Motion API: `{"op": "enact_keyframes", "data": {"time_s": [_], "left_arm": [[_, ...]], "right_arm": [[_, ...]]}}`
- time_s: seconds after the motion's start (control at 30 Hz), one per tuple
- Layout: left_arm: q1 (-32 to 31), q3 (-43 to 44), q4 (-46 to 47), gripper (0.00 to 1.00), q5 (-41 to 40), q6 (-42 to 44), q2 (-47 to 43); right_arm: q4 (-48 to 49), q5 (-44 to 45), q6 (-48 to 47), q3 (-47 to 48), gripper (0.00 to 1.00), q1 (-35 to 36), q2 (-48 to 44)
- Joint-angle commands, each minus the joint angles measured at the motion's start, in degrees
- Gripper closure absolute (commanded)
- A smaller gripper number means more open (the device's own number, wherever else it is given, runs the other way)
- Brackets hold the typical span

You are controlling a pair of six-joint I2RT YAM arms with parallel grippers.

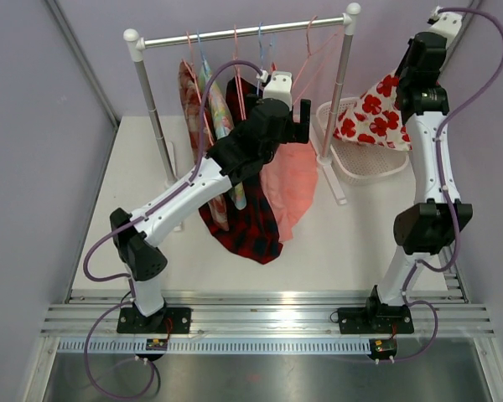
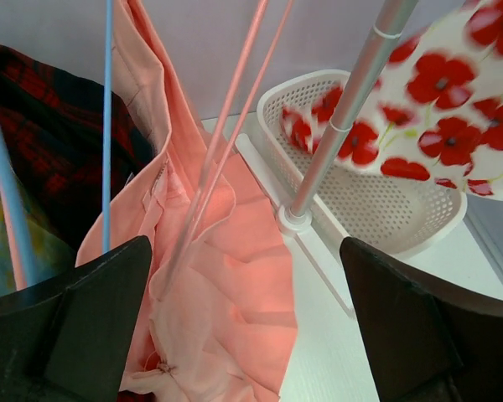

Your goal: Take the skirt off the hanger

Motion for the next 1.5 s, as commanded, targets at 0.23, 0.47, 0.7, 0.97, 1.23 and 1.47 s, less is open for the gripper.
{"op": "enact_keyframes", "data": {"time_s": [0.23,0.47,0.7,0.97,1.23,1.47], "left_arm": [[-0.91,1.79,-1.47,0.01,3.28,-1.59,-11.91],[-1.18,4.35,-2.7,0.01,1.0,1.31,-13.24],[-1.09,13.13,-5.77,0.01,-0.41,3.59,-6.39],[2.33,14.98,-5.25,0.01,-2.43,3.25,-3.74],[6.37,14.63,-5.95,0.02,1.24,2.46,-2.95],[6.82,12.17,-4.56,0.07,4.07,1.4,-2.68]], "right_arm": [[0.97,-12.61,10.17,-13.46,0.01,-0.87,-3.82],[1.94,-14.38,14.4,-31.38,0.01,-0.87,-22.37],[-0.52,-20.44,18.53,-43.53,0.01,-0.79,-40.29],[-5.17,-23.95,18.8,-51.71,0.01,-0.79,-51.3],[-7.12,-23.96,17.13,-54.08,0.01,-0.79,-54.73],[-6.5,-25.1,17.83,-54.35,0.01,-0.79,-53.86]]}}
